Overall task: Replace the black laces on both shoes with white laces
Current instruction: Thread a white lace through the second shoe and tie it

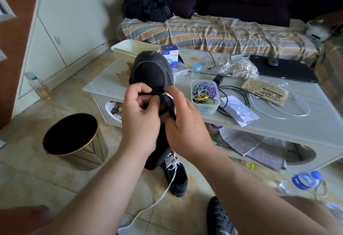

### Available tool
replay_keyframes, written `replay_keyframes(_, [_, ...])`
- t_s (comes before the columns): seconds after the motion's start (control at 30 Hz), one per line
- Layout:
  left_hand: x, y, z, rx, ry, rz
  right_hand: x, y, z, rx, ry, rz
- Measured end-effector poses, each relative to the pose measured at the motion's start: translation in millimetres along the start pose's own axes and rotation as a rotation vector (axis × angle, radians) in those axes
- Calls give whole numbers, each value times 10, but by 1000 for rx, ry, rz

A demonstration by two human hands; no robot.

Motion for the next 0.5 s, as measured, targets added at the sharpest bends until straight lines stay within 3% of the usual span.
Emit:
replay_keyframes(0.23, [-124, -102, -31, 118, -166, 357, -125, 89, 13, -51, 39, -84])
replay_keyframes(0.37, [-204, -160, -106, 176, -304, 651, -299, 158, 79, -68, -47, -76])
replay_keyframes(0.5, [-211, -172, -120, 231, -254, 697, -280, 230, 122, -54, -19, -181])
Point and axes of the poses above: each hand's wrist, its own z-axis towards the middle knuckle, its own y-axis out of the back of the hand, x = y × z, the point moved 9 cm from there along z, towards the middle knuckle, and after that the axes turned 11 degrees about z, right-handed, at the moved point
